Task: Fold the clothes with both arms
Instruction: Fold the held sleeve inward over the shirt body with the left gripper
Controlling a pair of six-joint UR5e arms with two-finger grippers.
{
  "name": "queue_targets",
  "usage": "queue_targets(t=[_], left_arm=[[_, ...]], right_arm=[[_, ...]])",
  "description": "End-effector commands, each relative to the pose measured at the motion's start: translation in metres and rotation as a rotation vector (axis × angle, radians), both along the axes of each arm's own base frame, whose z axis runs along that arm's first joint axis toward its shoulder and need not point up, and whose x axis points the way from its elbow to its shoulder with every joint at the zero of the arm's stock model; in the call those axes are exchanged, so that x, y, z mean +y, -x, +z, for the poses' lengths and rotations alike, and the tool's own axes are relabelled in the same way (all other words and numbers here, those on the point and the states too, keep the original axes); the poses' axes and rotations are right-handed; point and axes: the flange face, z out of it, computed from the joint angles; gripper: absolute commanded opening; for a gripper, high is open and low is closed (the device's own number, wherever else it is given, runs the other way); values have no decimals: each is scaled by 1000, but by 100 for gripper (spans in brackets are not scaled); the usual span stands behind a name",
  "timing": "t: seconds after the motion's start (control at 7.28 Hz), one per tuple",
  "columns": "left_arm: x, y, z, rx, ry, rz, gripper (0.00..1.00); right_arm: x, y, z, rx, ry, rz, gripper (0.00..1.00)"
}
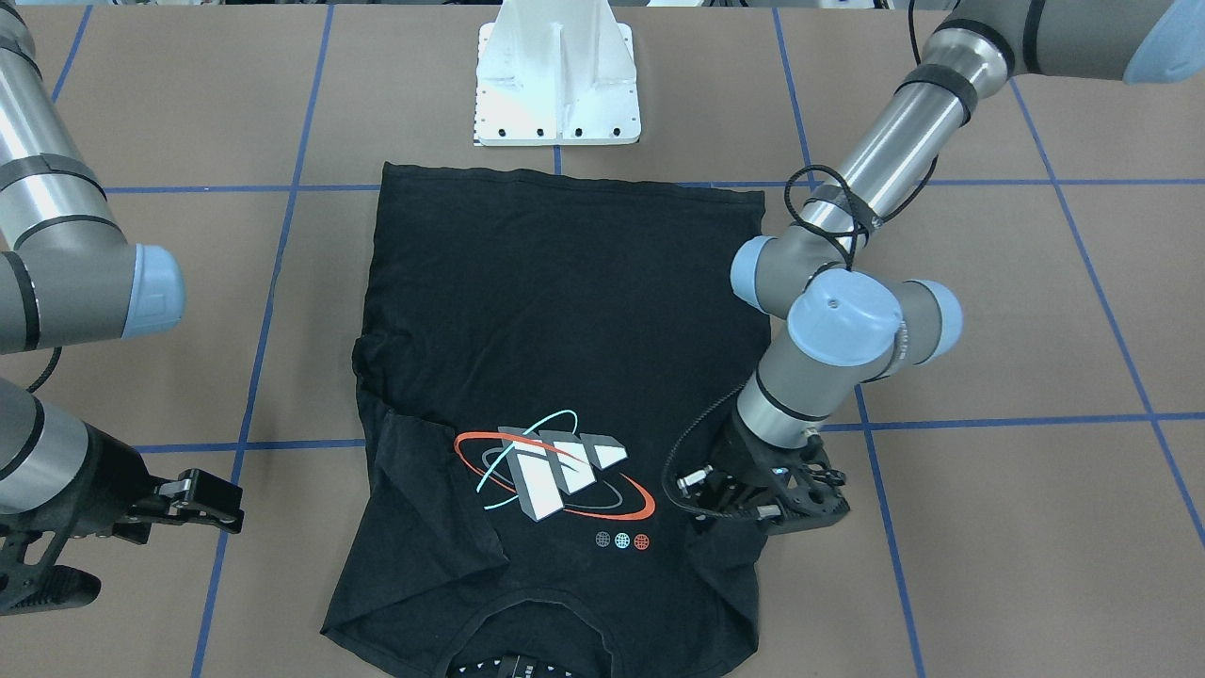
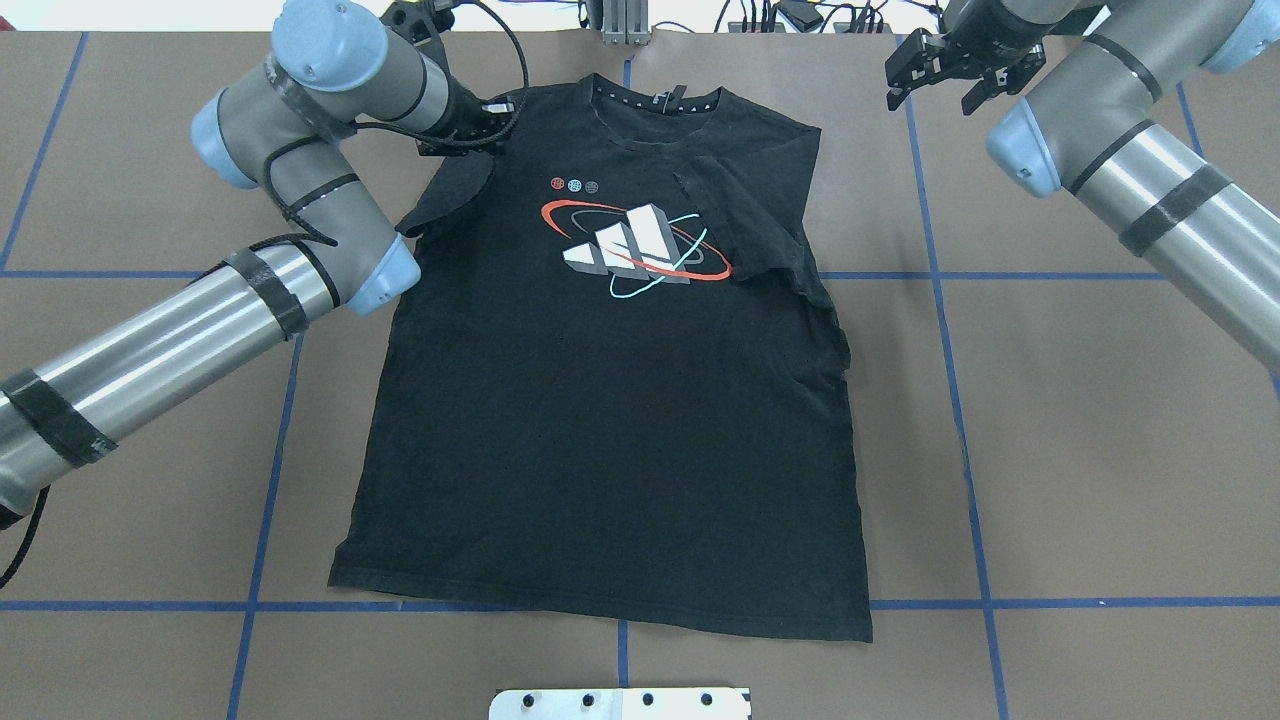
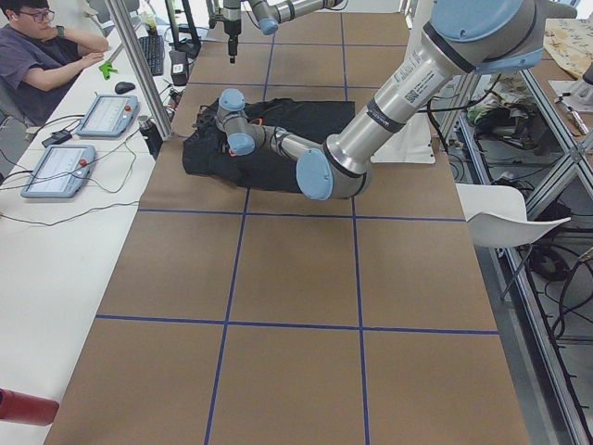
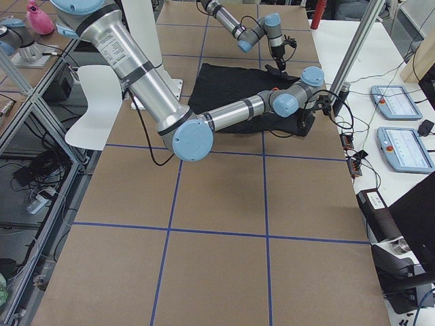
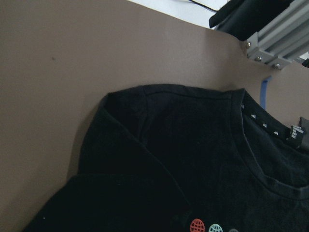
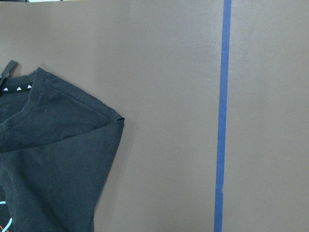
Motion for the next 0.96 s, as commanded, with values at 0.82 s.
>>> queue_targets(t=[0.82], left_arm=[[-19, -31, -29, 121, -37, -72, 0]], right_arm=[[-4, -13, 6, 6, 8, 14, 99]])
